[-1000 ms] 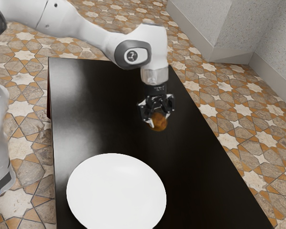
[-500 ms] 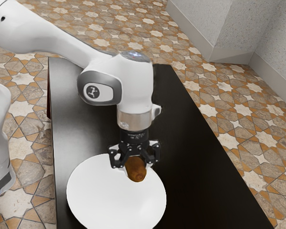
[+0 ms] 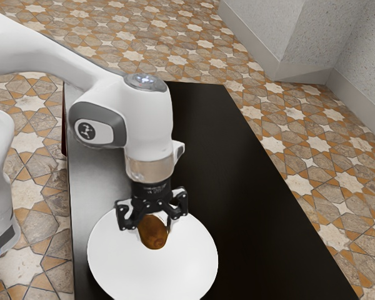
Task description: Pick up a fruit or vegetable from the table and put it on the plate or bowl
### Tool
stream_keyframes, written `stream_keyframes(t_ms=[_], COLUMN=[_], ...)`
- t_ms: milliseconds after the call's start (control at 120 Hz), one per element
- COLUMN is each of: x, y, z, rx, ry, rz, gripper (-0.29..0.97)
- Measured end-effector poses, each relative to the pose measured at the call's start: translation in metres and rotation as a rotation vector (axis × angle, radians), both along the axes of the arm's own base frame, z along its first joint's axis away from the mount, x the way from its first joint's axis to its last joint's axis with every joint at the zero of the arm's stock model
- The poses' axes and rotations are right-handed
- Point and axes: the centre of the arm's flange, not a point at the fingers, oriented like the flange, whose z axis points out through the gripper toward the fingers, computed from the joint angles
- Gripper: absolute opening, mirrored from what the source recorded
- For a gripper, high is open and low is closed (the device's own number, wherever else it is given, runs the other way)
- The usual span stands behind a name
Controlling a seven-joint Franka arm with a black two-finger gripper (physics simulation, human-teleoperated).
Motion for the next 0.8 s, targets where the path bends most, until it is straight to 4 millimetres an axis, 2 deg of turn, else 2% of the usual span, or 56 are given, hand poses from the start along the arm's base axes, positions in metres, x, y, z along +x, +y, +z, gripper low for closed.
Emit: stream_keyframes(t_ms=[150, 183, 200, 233, 250, 275, 300, 342, 383, 417, 450, 483, 525, 575, 617, 642, 658, 683, 700, 717, 742, 775, 800], x=[0.008, 0.021, 0.039, 0.084, 0.115, 0.162, 0.199, 0.243, 0.261, 0.256, 0.241, 0.213, 0.17, 0.113, 0.076, 0.065, 0.064, 0.074, 0.088, 0.106, 0.138, 0.176, 0.196], y=[0.007, 0.019, 0.032, 0.062, 0.081, 0.114, 0.152, 0.228, 0.314, 0.383, 0.448, 0.508, 0.579, 0.648, 0.683, 0.689, 0.687, 0.672, 0.654, 0.63, 0.581, 0.5, 0.436], z=[-0.001, 0.001, 0.008, 0.029, 0.044, 0.07, 0.087, 0.095, 0.107, 0.116, 0.123, 0.132, 0.141, 0.144, 0.146, 0.147, 0.148, 0.149, 0.149, 0.148, 0.147, 0.146, 0.145], rx=[-0.001, -0.005, -0.011, -0.03, -0.045, -0.065, -0.065, -0.047, -0.021, -0.002, 0.011, 0.014, 0.0, -0.03, -0.049, -0.059, -0.063, -0.065, -0.065, -0.064, -0.06, -0.053, -0.046], ry=[0.007, 0.007, 0.004, -0.009, -0.019, -0.047, -0.07, -0.081, -0.099, -0.094, -0.079, -0.063, -0.04, -0.009, 0.013, 0.024, 0.031, 0.044, 0.054, 0.063, 0.078, 0.096, 0.108], rz=[0.056, 0.085, 0.106, 0.148, 0.17, 0.208, 0.25, 0.341, 0.454, 0.567, 0.685, 0.805, 0.959, 1.13, 1.229, 1.257, 1.258, 1.232, 1.194, 1.141, 1.039, 0.882, 0.764], gripper=[0.62, 0.63, 0.64, 0.64, 0.65, 0.65, 0.66, 0.66, 0.67, 0.67, 0.67, 0.68, 0.68, 0.68, 0.68, 0.68, 0.68, 0.68, 0.68, 0.68, 0.68, 0.68, 0.68])
